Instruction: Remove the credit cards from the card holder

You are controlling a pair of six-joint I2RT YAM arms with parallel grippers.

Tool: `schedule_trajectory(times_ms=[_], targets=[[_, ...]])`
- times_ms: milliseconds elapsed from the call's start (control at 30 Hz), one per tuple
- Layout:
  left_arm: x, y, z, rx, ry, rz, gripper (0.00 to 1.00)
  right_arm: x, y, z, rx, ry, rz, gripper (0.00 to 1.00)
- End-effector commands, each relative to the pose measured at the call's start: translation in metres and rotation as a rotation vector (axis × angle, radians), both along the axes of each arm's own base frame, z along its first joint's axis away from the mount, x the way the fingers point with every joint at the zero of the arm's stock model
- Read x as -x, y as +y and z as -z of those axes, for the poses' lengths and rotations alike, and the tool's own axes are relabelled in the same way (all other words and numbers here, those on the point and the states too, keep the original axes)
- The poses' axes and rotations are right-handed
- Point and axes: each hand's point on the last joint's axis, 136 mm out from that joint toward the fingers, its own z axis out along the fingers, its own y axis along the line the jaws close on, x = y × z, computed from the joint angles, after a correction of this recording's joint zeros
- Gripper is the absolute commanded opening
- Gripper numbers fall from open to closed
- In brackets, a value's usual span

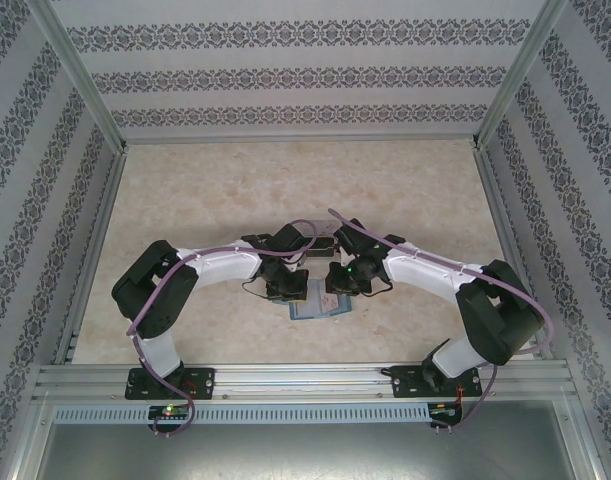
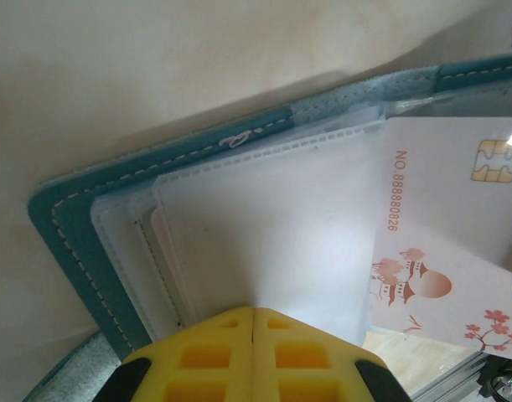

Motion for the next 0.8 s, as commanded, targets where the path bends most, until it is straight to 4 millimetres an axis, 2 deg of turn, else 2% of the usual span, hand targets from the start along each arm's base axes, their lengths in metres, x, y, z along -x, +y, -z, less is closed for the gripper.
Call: schedule_trajectory(times_ms=[0,267,767], targets=[[0.014,0.014,0.024,-0.092,0.057,0.021,0.00,-0.001,0.003,-0.012,-0.010,-0.016,0.008,0.17],[0.013,0.014,0.020,-0.088,0.047,0.020,0.00,-0.001,0.003,-0.013,0.006,-0.021,-0.003,0.11],[-0.006,0.014,-0.020,-0.073,-0.071,0.002,0.00,-0.010,-0.003,-0.037,0.015,-0.094,-0.010,0.07]])
